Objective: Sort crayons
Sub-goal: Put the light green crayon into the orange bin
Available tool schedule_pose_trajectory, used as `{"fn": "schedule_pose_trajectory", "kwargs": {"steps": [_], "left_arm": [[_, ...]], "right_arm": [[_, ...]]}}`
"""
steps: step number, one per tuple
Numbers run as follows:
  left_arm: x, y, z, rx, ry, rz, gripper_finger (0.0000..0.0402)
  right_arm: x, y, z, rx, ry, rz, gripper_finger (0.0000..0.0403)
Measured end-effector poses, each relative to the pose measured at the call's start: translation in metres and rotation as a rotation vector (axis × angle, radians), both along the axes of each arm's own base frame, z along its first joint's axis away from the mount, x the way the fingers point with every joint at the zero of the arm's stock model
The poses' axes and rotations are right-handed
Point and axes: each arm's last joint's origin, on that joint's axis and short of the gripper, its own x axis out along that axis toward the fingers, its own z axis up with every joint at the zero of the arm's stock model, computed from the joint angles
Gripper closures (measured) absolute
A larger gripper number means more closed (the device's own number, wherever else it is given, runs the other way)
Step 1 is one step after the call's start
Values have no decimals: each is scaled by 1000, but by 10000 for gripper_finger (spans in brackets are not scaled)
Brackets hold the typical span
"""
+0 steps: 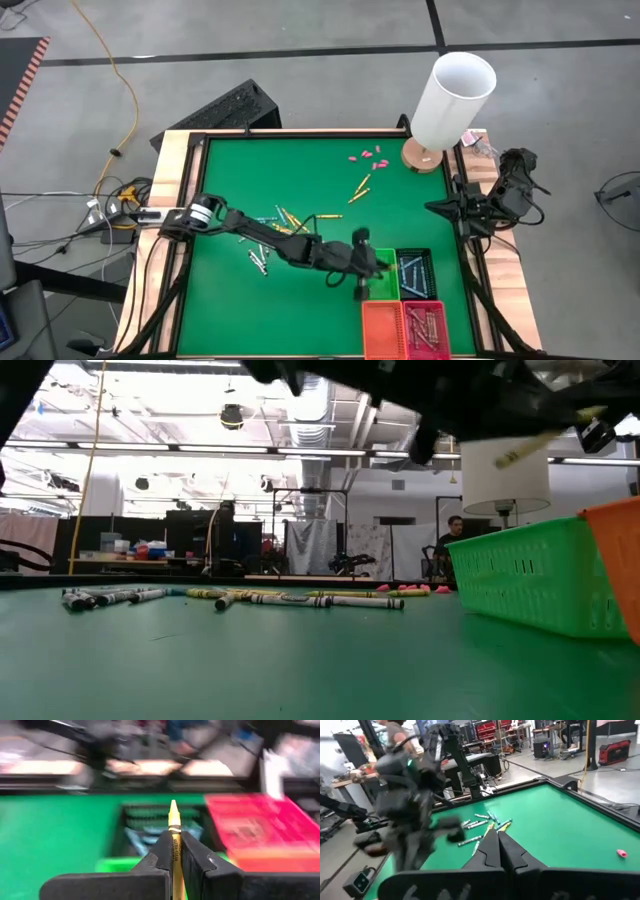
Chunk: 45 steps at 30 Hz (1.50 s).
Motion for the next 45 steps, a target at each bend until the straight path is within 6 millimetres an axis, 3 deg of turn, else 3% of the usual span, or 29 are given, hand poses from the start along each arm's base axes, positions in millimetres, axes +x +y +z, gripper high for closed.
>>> {"fn": "schedule_pose_trajectory", "kwargs": {"steps": [3,8,13,19,29,40,45], "left_arm": [[-3,-13,-6,30,19,-152,400],[-6,-31,9,59,-101,-301,400],[5,-42,21,73,-113,-299,400],[38,-62,5,94,-48,-396,400],[42,-74,-7,82,59,-427,398],[40,-75,-13,35,135,-466,312],[41,-70,-10,-19,159,-395,274]], "right_arm": [[0,0,0,3,-2,-11,403],[0,-1,0,3,-4,-26,403],[0,-1,0,3,-4,-27,403],[0,-1,0,22,-4,-28,403],[-1,-2,-6,49,29,-31,403],[-1,-2,-6,49,29,-32,403],[-1,-2,-6,48,29,-32,403]]}}
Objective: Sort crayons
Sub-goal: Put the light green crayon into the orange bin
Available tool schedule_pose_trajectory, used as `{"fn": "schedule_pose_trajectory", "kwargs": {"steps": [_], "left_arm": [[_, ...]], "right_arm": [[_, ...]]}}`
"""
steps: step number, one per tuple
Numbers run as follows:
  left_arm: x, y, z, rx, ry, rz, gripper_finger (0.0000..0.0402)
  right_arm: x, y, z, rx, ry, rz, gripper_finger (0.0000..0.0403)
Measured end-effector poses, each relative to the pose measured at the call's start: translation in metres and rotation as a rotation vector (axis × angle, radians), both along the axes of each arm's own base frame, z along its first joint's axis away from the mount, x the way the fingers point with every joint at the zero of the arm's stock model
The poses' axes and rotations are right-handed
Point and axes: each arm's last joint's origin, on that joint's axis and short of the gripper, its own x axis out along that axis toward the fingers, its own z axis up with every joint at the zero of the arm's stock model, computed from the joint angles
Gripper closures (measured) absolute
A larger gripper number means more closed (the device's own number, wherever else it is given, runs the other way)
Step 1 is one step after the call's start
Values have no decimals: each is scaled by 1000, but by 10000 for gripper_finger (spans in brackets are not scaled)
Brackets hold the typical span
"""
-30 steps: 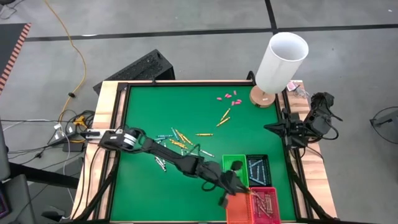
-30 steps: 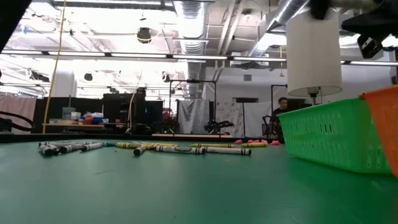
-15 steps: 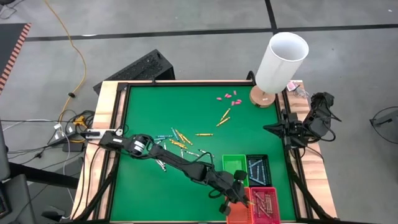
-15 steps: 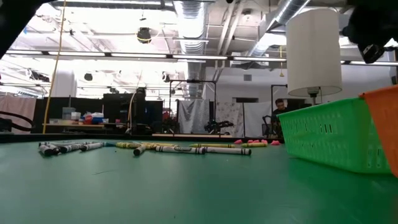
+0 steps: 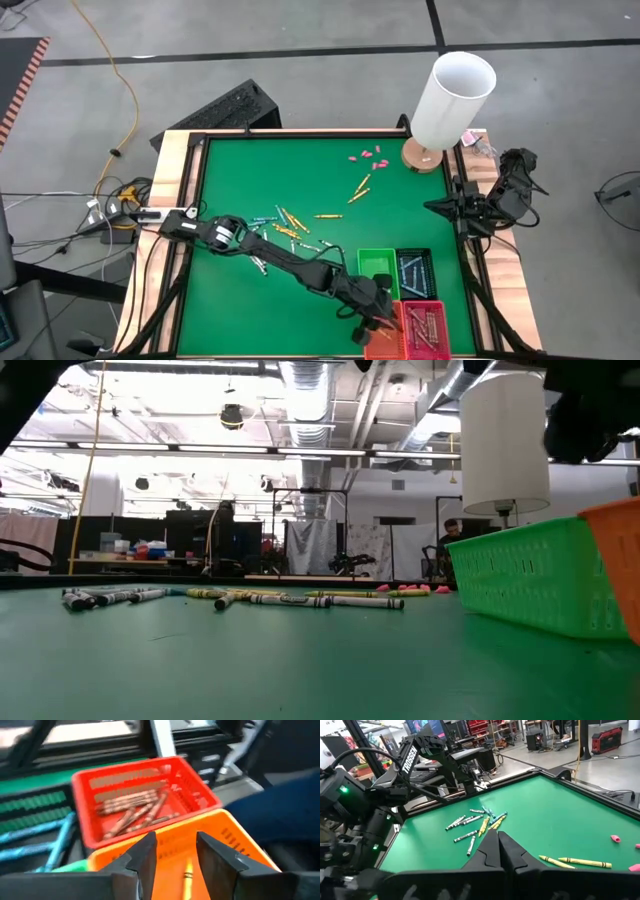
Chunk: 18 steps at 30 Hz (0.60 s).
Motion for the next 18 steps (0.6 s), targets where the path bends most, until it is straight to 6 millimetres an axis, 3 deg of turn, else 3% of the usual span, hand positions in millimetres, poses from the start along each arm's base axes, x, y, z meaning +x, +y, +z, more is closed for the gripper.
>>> {"fn": "schedule_pose_trajectory", "kwargs": {"steps": [3,10,15,18], "left_arm": [[-1,10,17,-41,7,102,269],[-30,50,108,148,-38,285,268],[-51,103,149,287,5,461,268],[-50,140,154,248,32,517,268]], "right_arm": [[0,0,0,0,0,0,403],[0,0,0,0,0,-1,403],[0,0,0,0,0,-1,403],[0,0,0,-1,0,-2,403]]}}
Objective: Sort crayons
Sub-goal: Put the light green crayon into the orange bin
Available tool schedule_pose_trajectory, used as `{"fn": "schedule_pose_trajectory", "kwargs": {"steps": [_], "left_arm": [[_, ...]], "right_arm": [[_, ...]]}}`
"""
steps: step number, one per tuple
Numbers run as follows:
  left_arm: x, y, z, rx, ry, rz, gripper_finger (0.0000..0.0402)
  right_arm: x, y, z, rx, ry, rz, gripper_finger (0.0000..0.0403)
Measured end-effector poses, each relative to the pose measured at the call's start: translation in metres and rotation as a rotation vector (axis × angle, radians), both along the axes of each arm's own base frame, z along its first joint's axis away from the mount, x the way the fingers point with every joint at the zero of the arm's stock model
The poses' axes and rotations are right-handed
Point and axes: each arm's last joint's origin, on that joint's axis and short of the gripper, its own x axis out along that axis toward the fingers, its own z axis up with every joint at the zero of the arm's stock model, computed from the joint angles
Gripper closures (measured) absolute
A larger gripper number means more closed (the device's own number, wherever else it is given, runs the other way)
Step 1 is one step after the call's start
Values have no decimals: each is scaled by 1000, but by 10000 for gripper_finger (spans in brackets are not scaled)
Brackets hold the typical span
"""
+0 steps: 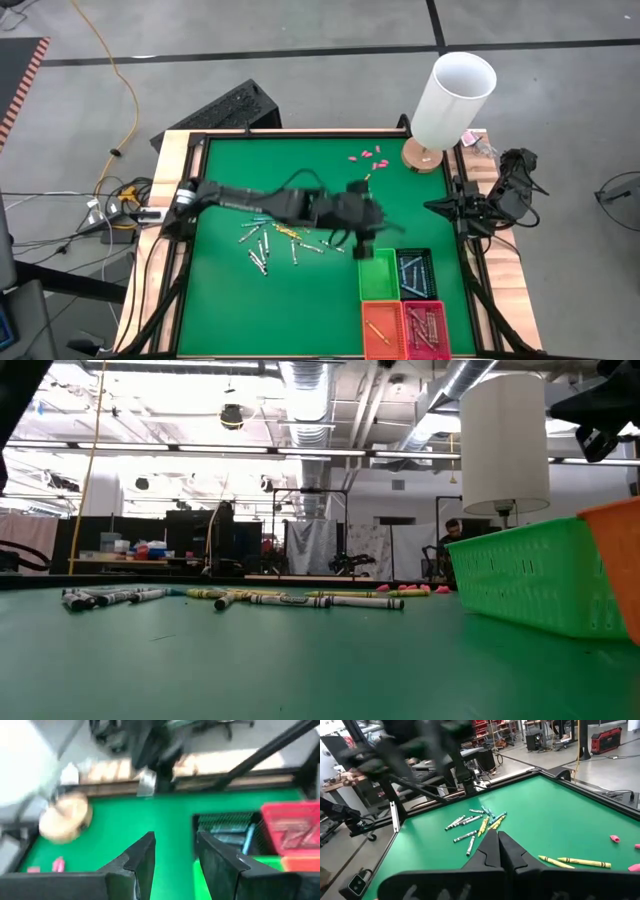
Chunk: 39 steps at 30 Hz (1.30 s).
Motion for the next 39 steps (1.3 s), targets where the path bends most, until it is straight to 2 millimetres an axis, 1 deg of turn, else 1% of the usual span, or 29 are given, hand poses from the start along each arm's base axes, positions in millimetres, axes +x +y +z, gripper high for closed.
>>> {"fn": "schedule_pose_trajectory", "kwargs": {"steps": [2,6,9,13,15,17,19,20,23,27,29,31,32,34,37,39], "left_arm": [[2,25,-9,-40,53,27,268],[2,75,-37,-71,119,127,268],[-4,114,-53,-81,187,201,268],[-15,165,-72,-161,208,251,268],[-22,186,-83,-203,230,288,268],[-28,200,-92,-243,243,306,268],[-32,208,-100,-260,232,308,268],[-32,208,-104,-253,231,303,269],[-31,201,-117,-228,213,277,273],[-28,196,-122,-205,172,279,280],[-24,196,-128,-201,167,300,282],[-17,196,-138,-206,199,325,282],[-12,196,-140,-208,194,332,283],[-2,195,-149,-220,237,333,283],[11,194,-156,-209,281,378,283],[16,195,-154,-196,285,413,283]], "right_arm": [[0,0,0,1,0,0,403],[0,0,0,0,0,0,403],[0,0,0,0,0,1,403],[0,0,0,0,1,2,403],[0,0,0,0,1,2,403],[0,0,0,-1,1,3,403],[0,0,0,-1,1,3,403],[0,0,0,-1,1,3,403],[0,0,0,-3,1,3,403],[0,0,0,-3,1,2,403],[0,0,0,-3,1,2,403],[0,0,0,-4,2,2,403],[0,0,0,-3,1,2,403],[0,0,0,-6,3,3,403],[0,0,0,-3,3,2,403],[0,0,0,-2,3,3,403]]}}
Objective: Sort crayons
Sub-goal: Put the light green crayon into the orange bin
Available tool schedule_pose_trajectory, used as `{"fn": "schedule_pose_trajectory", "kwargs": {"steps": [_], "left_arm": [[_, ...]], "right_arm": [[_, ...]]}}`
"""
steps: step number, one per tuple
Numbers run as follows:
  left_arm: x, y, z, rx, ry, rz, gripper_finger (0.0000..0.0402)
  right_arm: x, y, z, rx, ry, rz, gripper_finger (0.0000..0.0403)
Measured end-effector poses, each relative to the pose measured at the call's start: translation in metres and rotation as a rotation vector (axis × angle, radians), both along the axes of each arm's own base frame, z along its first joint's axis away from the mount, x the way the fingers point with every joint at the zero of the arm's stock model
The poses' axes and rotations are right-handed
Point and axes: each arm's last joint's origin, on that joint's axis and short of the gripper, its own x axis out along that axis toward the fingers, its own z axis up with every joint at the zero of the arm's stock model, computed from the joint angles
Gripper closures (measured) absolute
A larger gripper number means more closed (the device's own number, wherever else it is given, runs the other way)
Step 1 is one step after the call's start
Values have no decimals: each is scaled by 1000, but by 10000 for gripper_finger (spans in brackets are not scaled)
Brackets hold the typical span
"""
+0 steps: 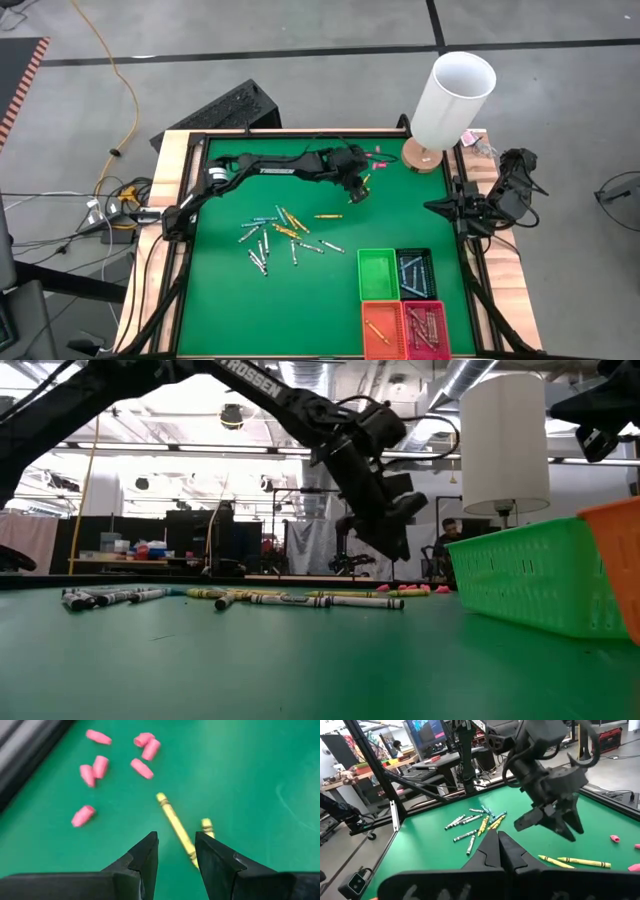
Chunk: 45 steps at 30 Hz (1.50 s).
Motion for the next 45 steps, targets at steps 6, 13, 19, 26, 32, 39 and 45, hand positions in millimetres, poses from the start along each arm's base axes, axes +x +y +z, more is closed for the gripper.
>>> {"fn": "schedule_pose_trajectory", "kwargs": {"steps": [6,13,19,26,32,39,45], "left_arm": [[4,2,6,2,-20,23,283],[2,-2,3,-23,11,27,283],[5,-6,1,3,11,39,283],[13,-8,-22,-12,57,44,283],[14,-5,-16,1,20,53,283],[21,-6,-42,-31,59,48,283],[26,-10,-39,19,46,51,283]], "right_arm": [[0,0,0,1,-1,0,403],[0,0,0,0,0,0,403],[0,0,0,-1,-1,-3,403],[0,0,0,-4,0,-3,403],[0,0,0,-1,-2,-3,403],[0,0,0,-3,0,-2,403],[0,0,0,-1,1,0,403]]}}
